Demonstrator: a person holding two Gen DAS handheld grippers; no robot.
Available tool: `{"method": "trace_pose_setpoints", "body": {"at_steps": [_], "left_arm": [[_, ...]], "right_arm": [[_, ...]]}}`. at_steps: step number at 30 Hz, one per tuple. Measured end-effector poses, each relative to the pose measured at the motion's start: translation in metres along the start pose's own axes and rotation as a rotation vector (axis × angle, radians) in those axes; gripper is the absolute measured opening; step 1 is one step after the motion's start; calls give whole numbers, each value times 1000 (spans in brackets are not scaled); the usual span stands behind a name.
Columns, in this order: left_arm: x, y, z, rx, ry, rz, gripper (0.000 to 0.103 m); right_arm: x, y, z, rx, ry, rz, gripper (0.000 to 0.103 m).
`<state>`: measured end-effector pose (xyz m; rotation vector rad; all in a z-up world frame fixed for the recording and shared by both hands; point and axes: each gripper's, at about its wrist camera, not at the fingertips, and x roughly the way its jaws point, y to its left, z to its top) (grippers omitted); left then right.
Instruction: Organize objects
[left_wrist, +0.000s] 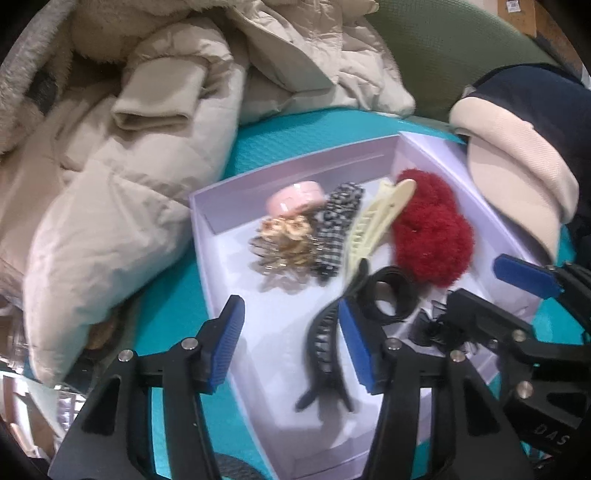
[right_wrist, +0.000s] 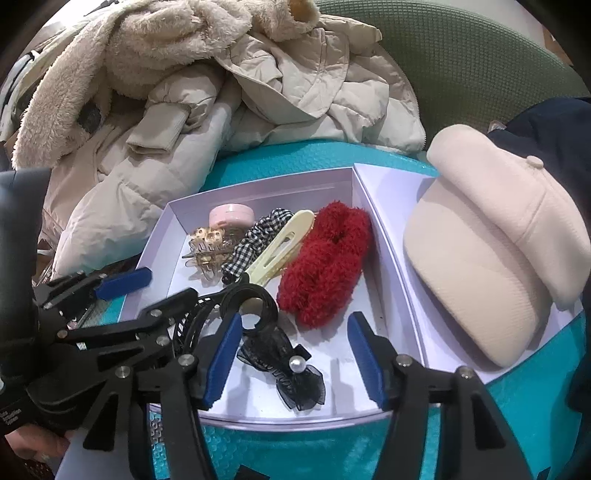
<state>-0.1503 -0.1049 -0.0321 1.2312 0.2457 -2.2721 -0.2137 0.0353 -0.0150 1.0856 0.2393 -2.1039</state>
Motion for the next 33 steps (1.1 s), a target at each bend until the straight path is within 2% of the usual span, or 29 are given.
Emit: {"method": "trace_pose_setpoints", "body": {"at_steps": [2, 5, 8, 17, 21, 25, 28, 33], "left_arm": [[-3, 5, 2, -9, -4, -7, 54], [-5, 10, 4, -10, -2, -15, 54], [-13, 12, 5, -6, -20, 17, 57], [-45, 21, 10, -20, -43, 12, 63], [-65, 24, 10, -15, -64, 19, 72], [-89, 27, 10, -18, -85, 12, 75], [-106, 32, 10, -24, -99, 16, 77], [-141, 39, 6, -34, -130, 8, 79]], "right_arm": [[-1, 2, 1, -9, 0, -5, 60], [-5, 6, 2, -21, -1, -6, 67], [-11, 10, 3, -35, -13, -18, 67], [-43, 13, 5, -38, -34, -84, 67], [-64, 22, 8, -61, -49, -114, 67], [-87, 30, 11, -71, -77, -130, 69], [-106, 37, 11, -84, -108, -145, 74], [-135, 50, 9, -104, -134, -182, 75]]}}
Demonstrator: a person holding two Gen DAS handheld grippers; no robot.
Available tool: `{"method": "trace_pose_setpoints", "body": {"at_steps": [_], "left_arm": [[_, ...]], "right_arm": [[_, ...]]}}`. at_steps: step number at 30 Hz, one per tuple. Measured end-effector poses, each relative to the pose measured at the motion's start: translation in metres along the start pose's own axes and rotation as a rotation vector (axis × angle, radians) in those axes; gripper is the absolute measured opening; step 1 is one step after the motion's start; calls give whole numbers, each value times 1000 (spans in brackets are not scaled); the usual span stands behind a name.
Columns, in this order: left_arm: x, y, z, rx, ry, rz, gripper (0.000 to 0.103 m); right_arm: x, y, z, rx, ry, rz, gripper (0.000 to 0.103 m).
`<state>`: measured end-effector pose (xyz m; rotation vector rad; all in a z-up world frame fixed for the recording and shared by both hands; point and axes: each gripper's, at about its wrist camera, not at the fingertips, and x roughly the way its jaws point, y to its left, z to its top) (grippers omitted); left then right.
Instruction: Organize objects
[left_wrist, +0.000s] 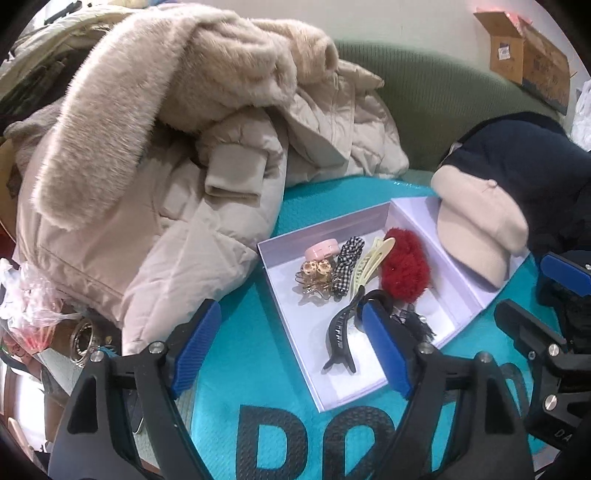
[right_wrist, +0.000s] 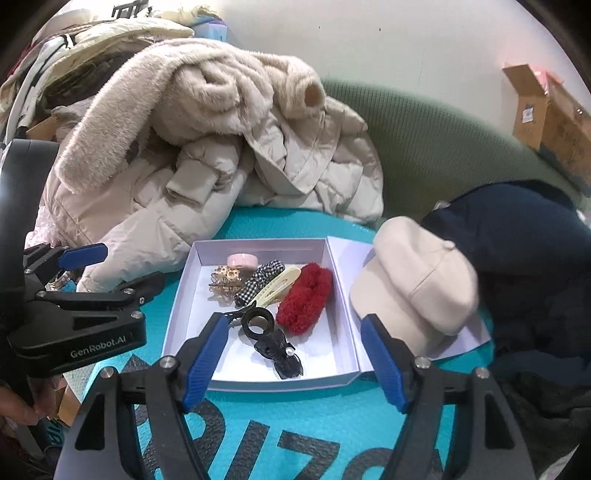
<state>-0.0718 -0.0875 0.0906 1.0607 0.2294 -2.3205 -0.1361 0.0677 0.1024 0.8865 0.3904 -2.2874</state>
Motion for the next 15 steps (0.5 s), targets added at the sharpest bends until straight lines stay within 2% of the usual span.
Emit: {"method": "trace_pose_setpoints", "body": {"at_steps": [11, 15], "left_arm": [[-80, 6, -13, -1, -64, -52, 85], [-101, 6, -24, 2, -73, -45, 85]], "right_arm": [[-70, 9, -7, 17, -60, -21, 78], [-92, 9, -17, 34, -65, -34, 78]]}}
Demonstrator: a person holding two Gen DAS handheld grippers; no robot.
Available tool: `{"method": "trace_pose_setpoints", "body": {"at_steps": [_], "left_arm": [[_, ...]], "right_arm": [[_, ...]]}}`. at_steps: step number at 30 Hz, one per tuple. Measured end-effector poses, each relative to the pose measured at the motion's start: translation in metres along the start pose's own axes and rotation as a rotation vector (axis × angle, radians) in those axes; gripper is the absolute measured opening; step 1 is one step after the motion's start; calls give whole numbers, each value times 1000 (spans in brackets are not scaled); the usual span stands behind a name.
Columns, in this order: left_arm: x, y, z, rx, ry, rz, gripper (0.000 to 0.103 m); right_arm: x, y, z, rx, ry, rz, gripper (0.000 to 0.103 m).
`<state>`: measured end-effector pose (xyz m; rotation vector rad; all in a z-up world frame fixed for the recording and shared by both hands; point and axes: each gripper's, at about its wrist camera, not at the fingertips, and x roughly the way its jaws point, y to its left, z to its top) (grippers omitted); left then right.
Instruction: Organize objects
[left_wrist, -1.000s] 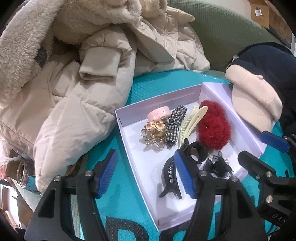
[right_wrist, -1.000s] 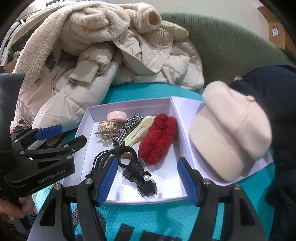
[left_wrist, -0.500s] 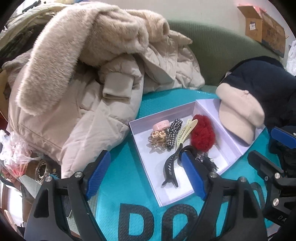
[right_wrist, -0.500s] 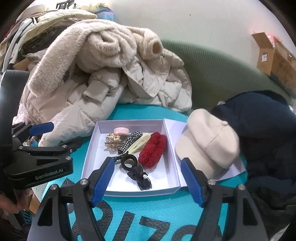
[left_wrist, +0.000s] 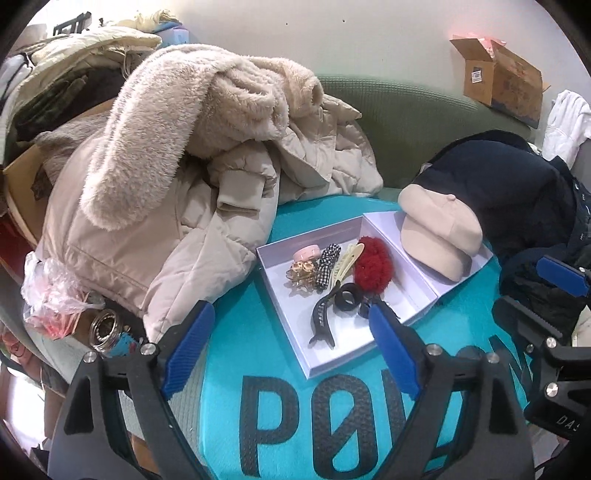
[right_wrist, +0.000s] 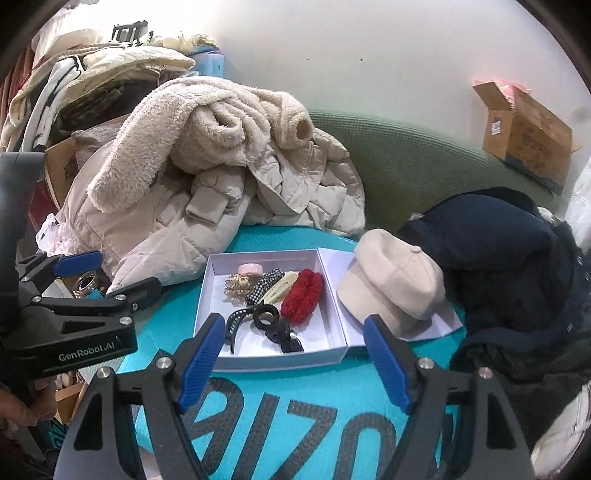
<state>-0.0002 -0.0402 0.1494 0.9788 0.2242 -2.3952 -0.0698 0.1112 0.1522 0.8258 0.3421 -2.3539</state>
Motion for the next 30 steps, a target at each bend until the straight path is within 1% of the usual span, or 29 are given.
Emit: {"method": "trace_pose_setpoints", "body": {"at_steps": [3, 7, 13, 17, 20, 30], "left_arm": [[-16, -2, -9, 11, -5, -11, 85], [-31, -7, -20, 23, -9, -9, 85], [-55, -14, -37, 56, -15, -12, 85], [-65, -18, -45, 51, -16, -12, 85], [-70, -21, -53, 62, -2, -5, 85], [-95, -24, -74, 61, -3, -10, 85]], "right_arm": [[-15, -1, -10, 9, -8, -10, 78], [-30, 0, -24, 5, -13, -28, 78], [-45, 0, -41, 18, -4, -22, 78], [-55, 3, -53, 5, -2, -35, 78], [-63, 3, -61, 14, 9, -50, 78], [-88, 9, -77, 4, 4, -47, 78]]}}
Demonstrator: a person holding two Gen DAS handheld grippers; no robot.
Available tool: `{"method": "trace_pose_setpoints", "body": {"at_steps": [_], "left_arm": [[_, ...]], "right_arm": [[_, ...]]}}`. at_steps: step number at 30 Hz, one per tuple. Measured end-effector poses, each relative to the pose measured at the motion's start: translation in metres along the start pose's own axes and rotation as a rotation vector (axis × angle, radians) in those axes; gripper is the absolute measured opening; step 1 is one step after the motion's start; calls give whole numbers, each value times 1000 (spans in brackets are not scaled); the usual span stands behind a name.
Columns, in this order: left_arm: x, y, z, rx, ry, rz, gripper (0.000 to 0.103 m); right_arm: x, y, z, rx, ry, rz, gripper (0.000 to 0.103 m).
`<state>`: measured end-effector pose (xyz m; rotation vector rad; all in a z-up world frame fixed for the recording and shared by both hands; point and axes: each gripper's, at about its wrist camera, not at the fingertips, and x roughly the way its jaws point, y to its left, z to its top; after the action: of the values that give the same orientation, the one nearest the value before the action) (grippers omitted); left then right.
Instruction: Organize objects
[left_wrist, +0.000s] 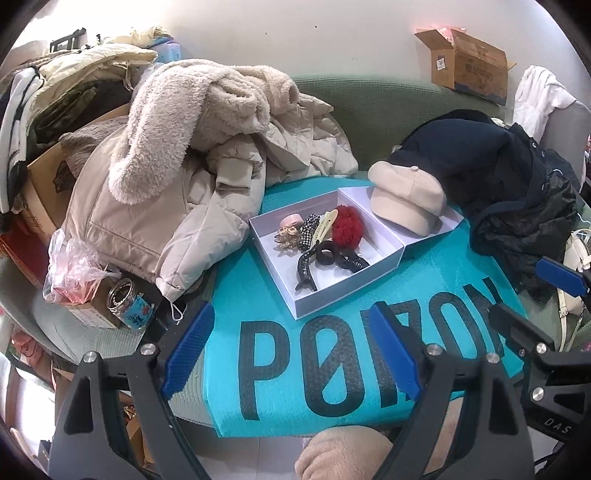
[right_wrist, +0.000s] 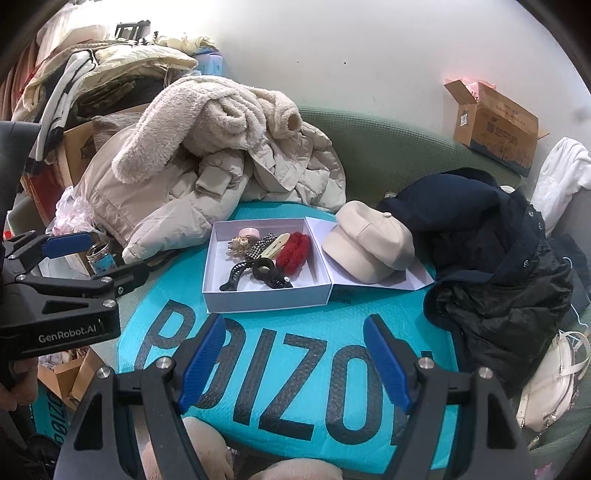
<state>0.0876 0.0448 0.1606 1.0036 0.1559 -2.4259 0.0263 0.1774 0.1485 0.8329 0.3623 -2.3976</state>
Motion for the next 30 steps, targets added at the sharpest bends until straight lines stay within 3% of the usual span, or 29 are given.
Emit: {"method": "trace_pose_setpoints", "body": {"at_steps": [19, 30], "left_arm": [[-16, 4, -20, -20, 31, -25, 85], [-19, 10, -24, -26, 36, -2, 85]], "right_arm": [[-20, 10, -7, -27, -2, 5, 78], [-18, 15, -9, -32, 6, 10, 78]]}}
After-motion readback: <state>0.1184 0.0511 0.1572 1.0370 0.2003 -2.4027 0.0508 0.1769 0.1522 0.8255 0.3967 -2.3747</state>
